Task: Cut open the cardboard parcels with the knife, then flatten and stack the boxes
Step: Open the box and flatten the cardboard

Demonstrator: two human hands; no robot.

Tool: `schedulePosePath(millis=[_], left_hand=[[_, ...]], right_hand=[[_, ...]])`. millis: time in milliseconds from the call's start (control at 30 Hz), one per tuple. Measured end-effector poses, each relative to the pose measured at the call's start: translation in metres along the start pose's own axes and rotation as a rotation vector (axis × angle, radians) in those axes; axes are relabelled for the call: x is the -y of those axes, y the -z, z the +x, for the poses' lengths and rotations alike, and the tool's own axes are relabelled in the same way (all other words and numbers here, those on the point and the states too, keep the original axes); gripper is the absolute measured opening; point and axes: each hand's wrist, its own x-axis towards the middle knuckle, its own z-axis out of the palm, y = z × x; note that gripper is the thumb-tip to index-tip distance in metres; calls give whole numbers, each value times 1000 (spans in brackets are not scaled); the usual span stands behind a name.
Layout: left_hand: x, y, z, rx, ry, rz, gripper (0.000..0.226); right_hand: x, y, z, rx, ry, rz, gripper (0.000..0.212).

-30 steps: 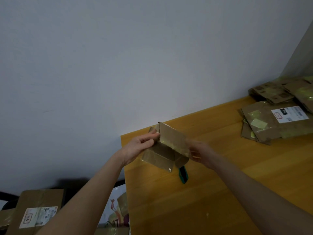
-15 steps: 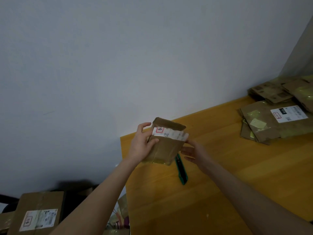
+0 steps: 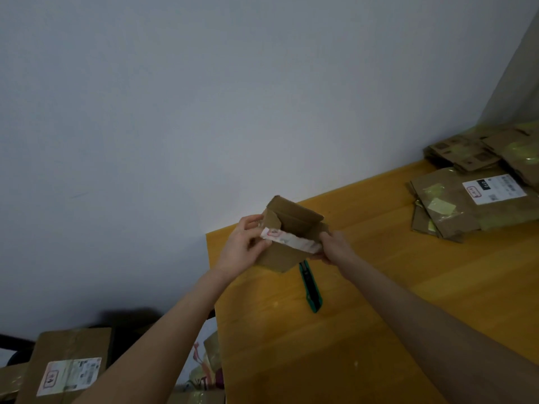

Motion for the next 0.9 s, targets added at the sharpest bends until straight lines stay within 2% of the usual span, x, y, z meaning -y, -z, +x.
schedulePosePath(millis=[67,133,200,233,300,367,433,500,600,700,800,900], left_hand=[[-4,6,-1,32,232,-223,40],[-8,5,1,-28,451,-432,58],[-11,2,9,-76,621,-489,68],[-12,1,12,-44,687,-464,75],[-11,-5,18,25,731,-305,83],[-9,-10,19,-4,698,-111,71],[-5,-12,15,-36,662,-97,60],[2,-12,10,9,637,-232,60],[6,-6,2,42,595,-486,34],[11,-4,-2,150,634,-717,22],[13,-10,-5,184,762,-850,58],[16,-21,-6,31,979,-831,69]], right_hand=[[-1,-3,3,-47,21,-20,27],[-4,-7,8,-91,87,-103,27],[-3,-12,7,-128,159,-200,25],[-1,-15,3,-132,195,-261,25],[1,-23,-4,-140,263,-330,31],[-2,-28,-7,-145,299,-315,31],[-8,-28,-4,-150,293,-273,27],[-13,-22,2,-155,230,-197,23],[-17,-10,8,-185,108,25,24],[-20,-7,10,-155,9,296,25],[-21,-12,10,-117,-23,424,21],[-22,-20,9,-79,-20,478,21]])
